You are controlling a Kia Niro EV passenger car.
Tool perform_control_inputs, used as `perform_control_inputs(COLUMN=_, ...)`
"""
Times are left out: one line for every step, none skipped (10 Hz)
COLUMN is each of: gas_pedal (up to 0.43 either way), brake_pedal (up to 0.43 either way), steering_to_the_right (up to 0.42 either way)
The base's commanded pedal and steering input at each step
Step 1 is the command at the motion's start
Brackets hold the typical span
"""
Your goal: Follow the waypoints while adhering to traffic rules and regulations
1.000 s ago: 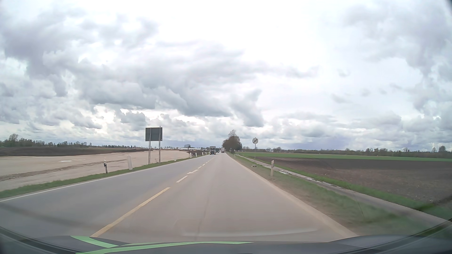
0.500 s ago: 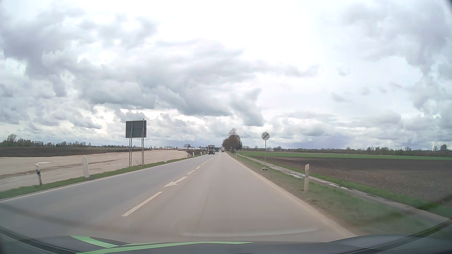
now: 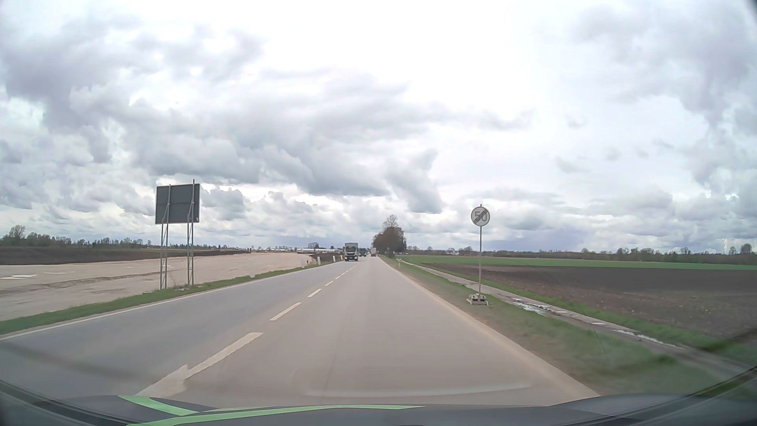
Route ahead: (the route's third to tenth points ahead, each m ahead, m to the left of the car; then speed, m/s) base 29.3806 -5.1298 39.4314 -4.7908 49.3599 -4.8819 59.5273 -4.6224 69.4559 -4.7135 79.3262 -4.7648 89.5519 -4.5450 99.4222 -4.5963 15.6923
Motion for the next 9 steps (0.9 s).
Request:
perform_control_inputs(gas_pedal=0.339, brake_pedal=0.000, steering_to_the_right=0.001)
perform_control_inputs(gas_pedal=0.350, brake_pedal=0.000, steering_to_the_right=0.001)
perform_control_inputs(gas_pedal=0.350, brake_pedal=0.000, steering_to_the_right=0.001)
perform_control_inputs(gas_pedal=0.358, brake_pedal=0.000, steering_to_the_right=0.001)
perform_control_inputs(gas_pedal=0.358, brake_pedal=0.000, steering_to_the_right=0.001)
perform_control_inputs(gas_pedal=0.370, brake_pedal=0.000, steering_to_the_right=0.001)
perform_control_inputs(gas_pedal=0.370, brake_pedal=0.000, steering_to_the_right=0.000)
perform_control_inputs(gas_pedal=0.370, brake_pedal=0.000, steering_to_the_right=0.000)
perform_control_inputs(gas_pedal=0.378, brake_pedal=0.000, steering_to_the_right=0.000)
